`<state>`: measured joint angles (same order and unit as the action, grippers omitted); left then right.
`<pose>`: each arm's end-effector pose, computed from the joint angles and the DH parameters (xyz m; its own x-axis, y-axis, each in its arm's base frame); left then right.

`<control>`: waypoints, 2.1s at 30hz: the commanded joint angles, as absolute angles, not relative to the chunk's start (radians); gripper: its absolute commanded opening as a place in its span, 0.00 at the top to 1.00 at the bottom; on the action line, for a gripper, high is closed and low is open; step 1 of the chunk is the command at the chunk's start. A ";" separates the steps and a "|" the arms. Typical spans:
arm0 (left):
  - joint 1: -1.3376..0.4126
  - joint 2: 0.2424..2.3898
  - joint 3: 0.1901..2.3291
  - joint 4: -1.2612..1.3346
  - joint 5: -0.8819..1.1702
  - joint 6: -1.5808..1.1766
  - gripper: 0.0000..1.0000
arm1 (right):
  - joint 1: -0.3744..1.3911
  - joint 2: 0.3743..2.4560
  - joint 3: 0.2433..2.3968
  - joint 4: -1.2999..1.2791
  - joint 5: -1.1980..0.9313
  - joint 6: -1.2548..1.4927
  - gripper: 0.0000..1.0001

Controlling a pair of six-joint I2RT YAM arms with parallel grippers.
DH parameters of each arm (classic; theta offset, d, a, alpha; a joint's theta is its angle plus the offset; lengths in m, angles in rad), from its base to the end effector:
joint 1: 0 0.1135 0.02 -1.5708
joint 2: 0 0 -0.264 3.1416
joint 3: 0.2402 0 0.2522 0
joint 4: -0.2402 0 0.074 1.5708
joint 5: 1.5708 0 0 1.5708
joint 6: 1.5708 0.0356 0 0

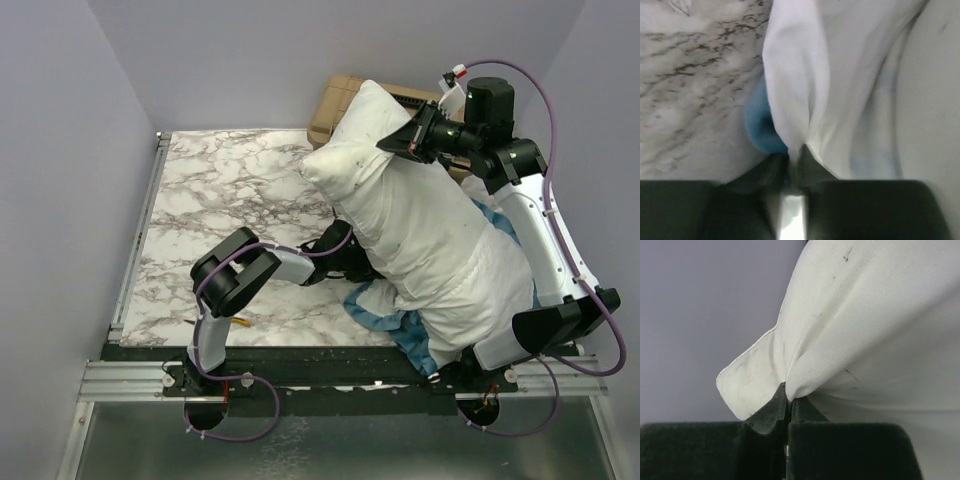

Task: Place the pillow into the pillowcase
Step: Stuff the pillow into the pillowcase.

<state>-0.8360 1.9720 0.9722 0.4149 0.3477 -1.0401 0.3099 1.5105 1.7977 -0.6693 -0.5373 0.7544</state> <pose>0.2562 -0.3016 0.1235 -0.9532 -0.1545 -0.2597 0.1302 0.5656 -0.8143 0.2983 0.1147 0.4650 -0.7479 0.3783 -0.5454 -0.2773 0.5685 0.7745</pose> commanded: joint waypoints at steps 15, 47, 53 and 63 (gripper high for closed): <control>-0.544 1.384 1.052 0.248 0.253 -0.879 1.00 | 0.311 1.504 1.904 -0.365 -0.832 0.782 1.00; -0.580 1.141 0.931 0.126 -0.198 -0.633 1.00 | 0.215 1.097 1.062 -0.883 -0.288 0.532 0.29; -0.580 1.160 0.937 0.118 -0.186 -0.595 1.00 | 0.194 0.989 1.162 -1.052 -0.171 0.543 0.06; -0.580 1.233 1.041 0.041 -0.091 -0.511 1.00 | 0.114 1.050 1.059 -0.940 -0.311 0.601 0.00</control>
<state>-0.5781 1.2160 0.9844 0.0616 -0.1490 -0.5678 0.1719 0.9726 1.2053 -0.9947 -0.2070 0.5713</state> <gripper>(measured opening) 0.009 0.994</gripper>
